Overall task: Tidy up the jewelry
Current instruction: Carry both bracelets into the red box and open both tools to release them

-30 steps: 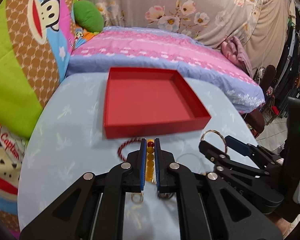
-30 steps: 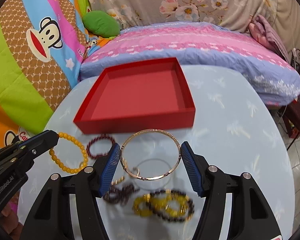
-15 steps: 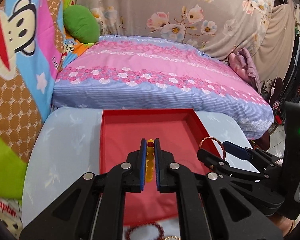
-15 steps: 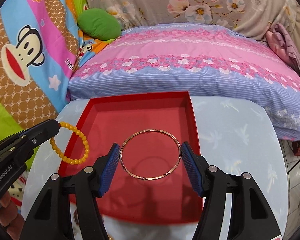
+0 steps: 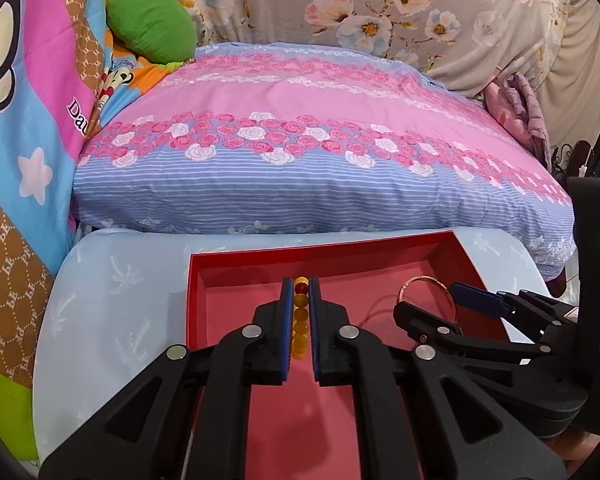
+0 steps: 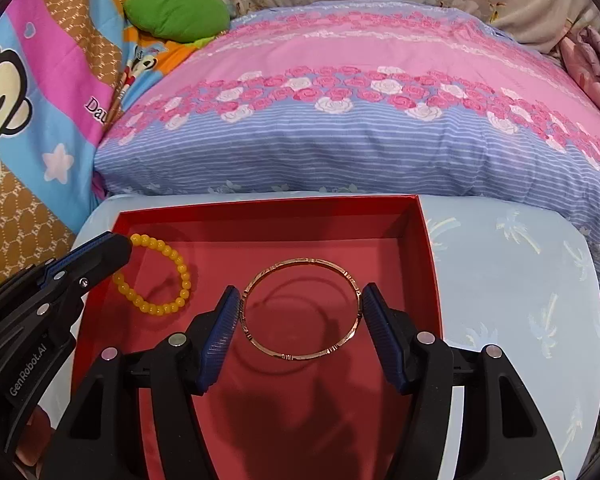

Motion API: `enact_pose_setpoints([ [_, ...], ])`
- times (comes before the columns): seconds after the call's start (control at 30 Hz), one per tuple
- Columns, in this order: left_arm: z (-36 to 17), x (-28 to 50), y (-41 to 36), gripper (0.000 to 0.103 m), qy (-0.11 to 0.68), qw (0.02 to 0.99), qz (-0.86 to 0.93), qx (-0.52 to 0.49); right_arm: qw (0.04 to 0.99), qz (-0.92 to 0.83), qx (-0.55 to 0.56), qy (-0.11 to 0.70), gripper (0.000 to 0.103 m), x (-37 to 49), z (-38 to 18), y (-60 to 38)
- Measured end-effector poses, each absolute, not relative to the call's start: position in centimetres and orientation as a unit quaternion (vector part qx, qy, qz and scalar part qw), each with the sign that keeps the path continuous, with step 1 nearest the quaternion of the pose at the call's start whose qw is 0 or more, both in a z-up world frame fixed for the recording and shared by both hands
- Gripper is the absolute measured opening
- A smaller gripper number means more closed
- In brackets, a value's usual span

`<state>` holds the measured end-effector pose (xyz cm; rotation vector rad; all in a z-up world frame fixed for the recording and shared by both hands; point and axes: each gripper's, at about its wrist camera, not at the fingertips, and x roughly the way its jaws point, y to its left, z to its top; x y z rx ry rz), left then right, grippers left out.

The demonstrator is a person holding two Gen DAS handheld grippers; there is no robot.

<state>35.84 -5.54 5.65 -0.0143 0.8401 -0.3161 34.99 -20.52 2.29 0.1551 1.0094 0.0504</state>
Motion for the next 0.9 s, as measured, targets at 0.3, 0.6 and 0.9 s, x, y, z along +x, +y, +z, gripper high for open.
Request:
enact_pose_setpoints([
  [0.3,4.6,37.0,-5.4,0.008,0.417,0.897,-0.147,-0.003,0.863,0.013,0.076,0.499,0.061,36.3,1.2,-20.3],
  [0.6,4.5,36.7,-5.4,0.028,0.419,0.898,-0.136,-0.007,0.869,-0.002,0.053,0.492,0.061,36.0,1.6,-20.1],
  [0.9,5.6,35.5,-4.9,0.033,0.405,0.905,-0.13,-0.003,0.879,-0.004,0.051,0.475,0.061,34.1,2.9,-20.3],
])
